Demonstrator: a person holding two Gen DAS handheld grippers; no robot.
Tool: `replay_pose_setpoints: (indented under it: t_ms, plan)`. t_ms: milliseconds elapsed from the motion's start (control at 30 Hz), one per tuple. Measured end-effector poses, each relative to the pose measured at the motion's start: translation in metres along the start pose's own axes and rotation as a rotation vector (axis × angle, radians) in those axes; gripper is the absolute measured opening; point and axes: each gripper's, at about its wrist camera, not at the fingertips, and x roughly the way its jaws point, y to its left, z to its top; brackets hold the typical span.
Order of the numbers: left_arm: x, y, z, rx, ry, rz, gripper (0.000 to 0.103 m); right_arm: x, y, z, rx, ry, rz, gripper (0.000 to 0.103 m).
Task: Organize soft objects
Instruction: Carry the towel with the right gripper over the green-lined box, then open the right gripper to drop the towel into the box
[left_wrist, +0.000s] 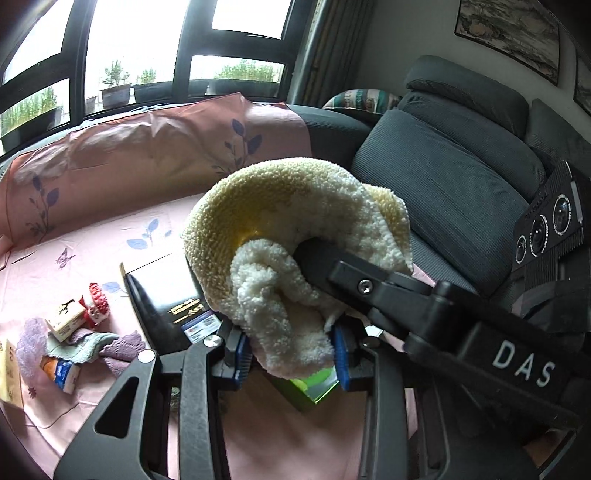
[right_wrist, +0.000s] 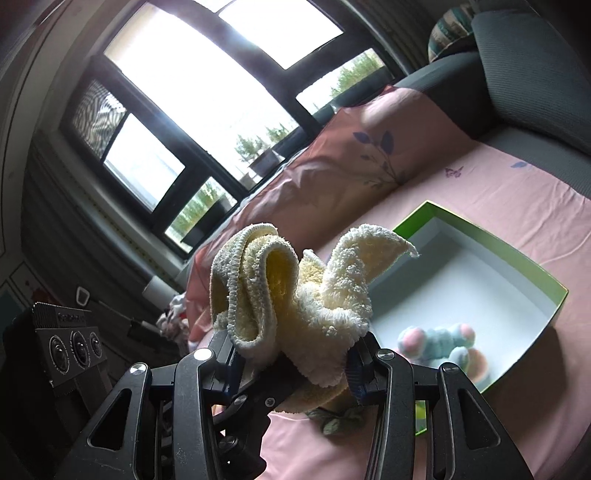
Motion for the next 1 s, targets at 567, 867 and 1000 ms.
replay_pose_setpoints:
  t_ms: [567, 867, 1000]
  plan:
    - [0.105, -0.039, 0.006, 0.071, 0.175, -0.028, 0.036, 0.007, -0.098, 0.014, 0.254, 0.006, -0.158, 0.048]
    - [0.133, -0.051, -0.005, 0.103, 0.213, 0.013, 0.054, 0.012, -0.127, 0.009, 0.366, 0.025, -0.252, 0.048]
    - [0.129, -0.049, -0.006, 0.111, 0.205, 0.009, 0.069, 0.008, -0.134, 0.01, 0.394, 0.013, -0.277, 0.052]
